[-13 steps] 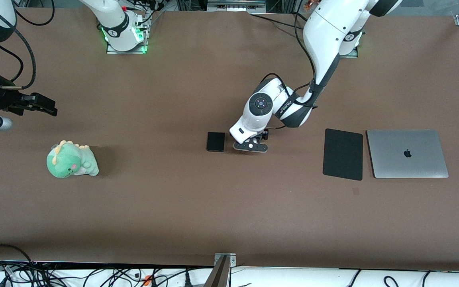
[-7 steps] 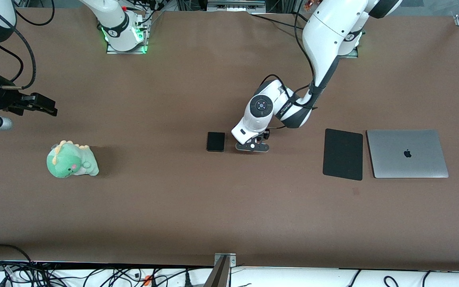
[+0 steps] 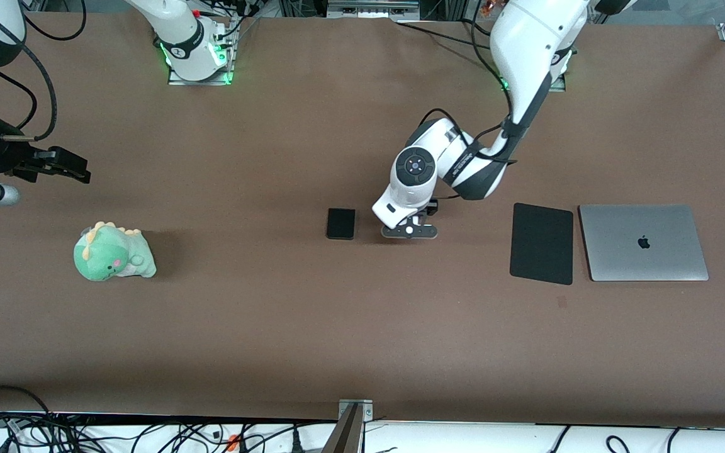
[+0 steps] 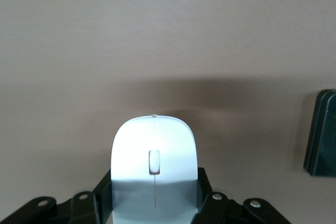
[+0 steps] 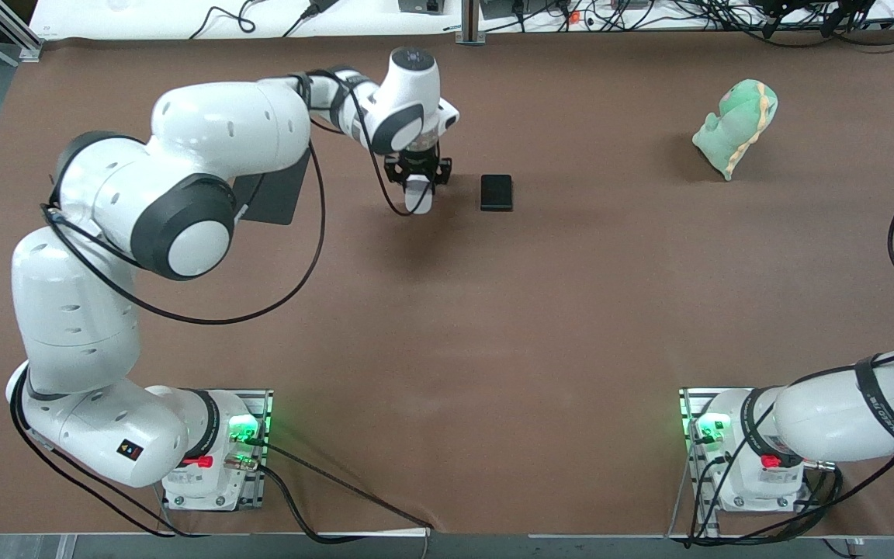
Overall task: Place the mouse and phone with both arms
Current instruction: 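Carry the mouse to the pad while the right gripper reaches the phone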
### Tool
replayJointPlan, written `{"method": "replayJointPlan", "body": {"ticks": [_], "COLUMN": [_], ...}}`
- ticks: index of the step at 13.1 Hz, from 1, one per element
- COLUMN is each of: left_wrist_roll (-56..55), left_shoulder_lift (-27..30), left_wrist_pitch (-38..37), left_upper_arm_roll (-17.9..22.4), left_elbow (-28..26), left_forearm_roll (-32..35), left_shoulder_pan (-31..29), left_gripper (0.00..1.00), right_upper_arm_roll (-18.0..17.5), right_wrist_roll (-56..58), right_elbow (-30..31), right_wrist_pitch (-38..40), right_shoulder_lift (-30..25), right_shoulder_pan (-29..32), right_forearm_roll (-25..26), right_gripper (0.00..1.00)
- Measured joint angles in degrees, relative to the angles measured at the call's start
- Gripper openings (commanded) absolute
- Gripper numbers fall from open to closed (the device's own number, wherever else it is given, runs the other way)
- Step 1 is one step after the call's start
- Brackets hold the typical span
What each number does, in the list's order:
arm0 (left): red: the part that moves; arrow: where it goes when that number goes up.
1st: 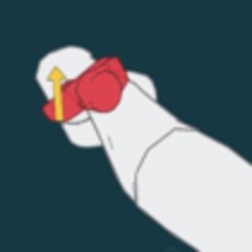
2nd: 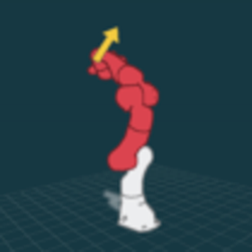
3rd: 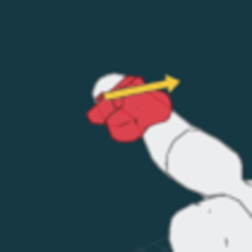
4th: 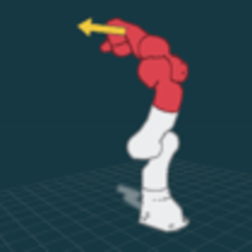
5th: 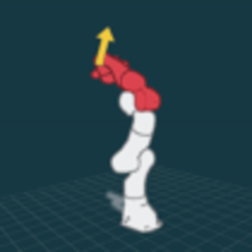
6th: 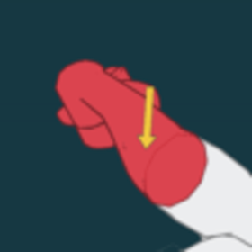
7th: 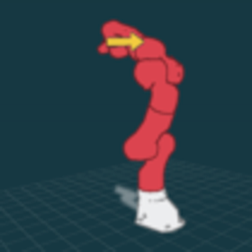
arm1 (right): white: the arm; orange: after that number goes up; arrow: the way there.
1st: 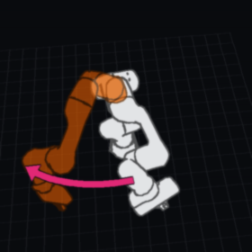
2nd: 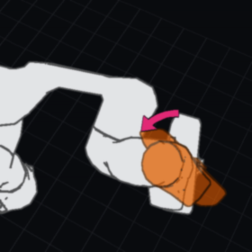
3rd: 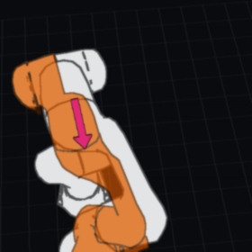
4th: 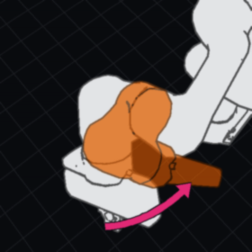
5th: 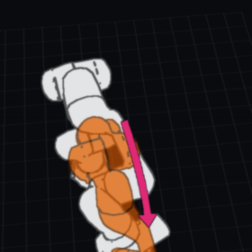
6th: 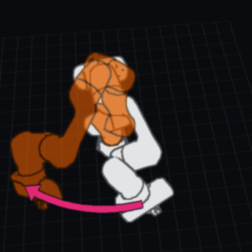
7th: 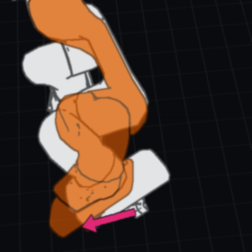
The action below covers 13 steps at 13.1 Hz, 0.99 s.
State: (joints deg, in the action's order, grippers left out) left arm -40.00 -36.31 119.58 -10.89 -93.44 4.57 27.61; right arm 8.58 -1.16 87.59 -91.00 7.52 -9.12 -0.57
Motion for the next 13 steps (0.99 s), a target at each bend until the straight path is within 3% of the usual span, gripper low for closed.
{"method": "replayJointPlan", "body": {"ticks": [4, 7, 11, 13], "left_wrist_roll": [1.59, 11.91, 27.4, 33.5], "left_shoulder_lift": [5.96, 8.33, 8.81, 8.69], "left_wrist_pitch": [-13.86, -19.33, -19.95, -15.76], "left_upper_arm_roll": [0.2, 0.2, 0.23, 0.23], "left_elbow": [3.4, 3.4, 2.23, -0.57], "left_forearm_roll": [0.08, 0.08, 0.15, 0.16], "left_shoulder_pan": [-7.43, -16.22, -25.58, -29.44], "left_gripper": [0.19, 0.2, 0.21, 0.21], "right_upper_arm_roll": [-0.3, -0.41, -0.59, -0.63], "right_wrist_roll": [0.02, 0.02, 0.02, -0.01], "right_elbow": [0.0, 0.04, 0.04, 0.04], "right_wrist_pitch": [0.0, 0.02, 0.0, -0.54], "right_shoulder_lift": [0.07, 1.07, 4.05, 5.4], "right_shoulder_pan": [-0.51, -2.93, -6.89, -8.83], "right_forearm_roll": [0.0, -0.01, -0.01, -0.01], "right_gripper": [1.0, 1.0, 1.0, 1.0]}}
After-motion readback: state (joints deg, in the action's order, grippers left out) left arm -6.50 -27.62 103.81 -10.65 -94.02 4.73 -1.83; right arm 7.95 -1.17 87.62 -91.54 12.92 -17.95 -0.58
